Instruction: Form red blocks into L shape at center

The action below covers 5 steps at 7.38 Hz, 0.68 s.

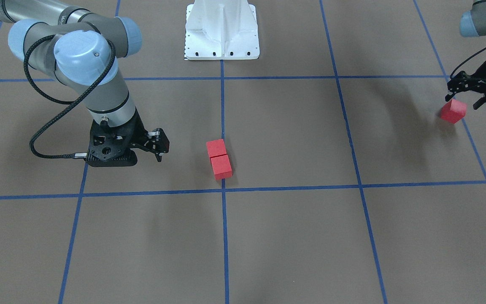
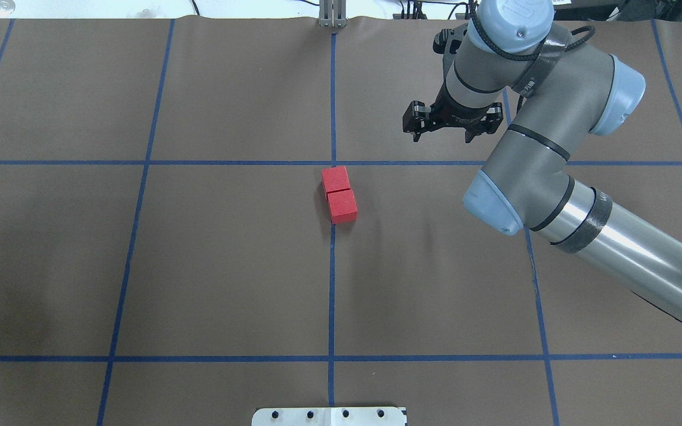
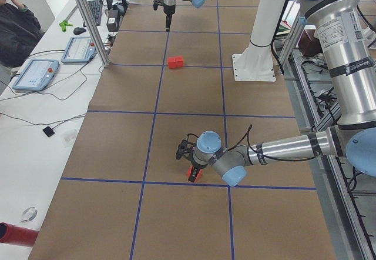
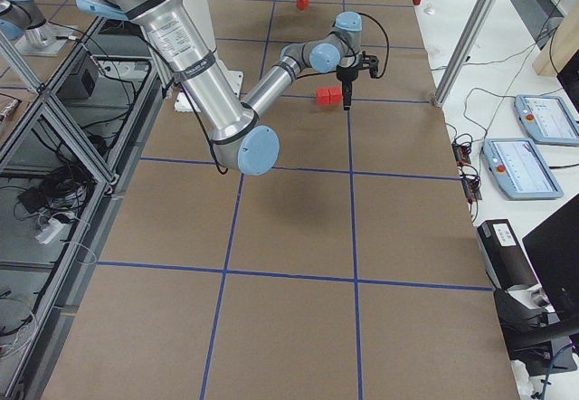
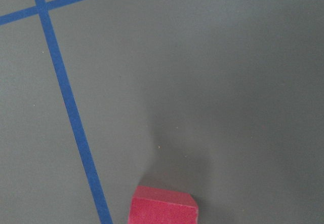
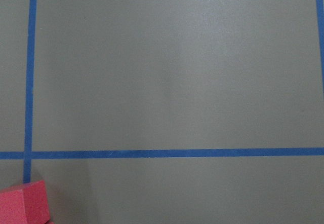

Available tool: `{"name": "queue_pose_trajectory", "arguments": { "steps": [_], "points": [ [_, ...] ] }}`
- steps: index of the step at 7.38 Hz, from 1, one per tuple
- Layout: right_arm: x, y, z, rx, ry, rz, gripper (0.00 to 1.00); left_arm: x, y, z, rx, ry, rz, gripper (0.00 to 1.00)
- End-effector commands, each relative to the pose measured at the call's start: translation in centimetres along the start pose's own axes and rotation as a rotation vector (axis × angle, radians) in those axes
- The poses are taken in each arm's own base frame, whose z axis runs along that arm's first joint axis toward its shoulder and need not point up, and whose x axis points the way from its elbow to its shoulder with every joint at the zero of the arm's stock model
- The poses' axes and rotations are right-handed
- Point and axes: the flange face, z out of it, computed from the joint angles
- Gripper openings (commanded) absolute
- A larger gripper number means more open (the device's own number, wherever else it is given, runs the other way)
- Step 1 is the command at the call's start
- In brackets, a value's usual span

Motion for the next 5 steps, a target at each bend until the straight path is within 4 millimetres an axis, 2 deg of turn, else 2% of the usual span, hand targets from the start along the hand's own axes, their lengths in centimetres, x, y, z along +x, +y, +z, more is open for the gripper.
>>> {"name": "queue_pose_trajectory", "arguments": {
  "steps": [1,4,5],
  "points": [
    [0.3,0.1,0.3,-0.01,0.002,0.003,0.99,0.1,-0.3,1.2,-0.017,0.001,0.007,1.0],
    [0.5,0.1,0.5,-0.01,0.005,0.003,0.99,0.2,-1.5,2.6,-0.024,0.007,0.017,1.0],
    [0.4,0.1,0.4,-0.009,0.004,0.003,0.99,-0.4,-1.2,3.1,-0.034,0.002,0.01,0.99]
  ]
}}
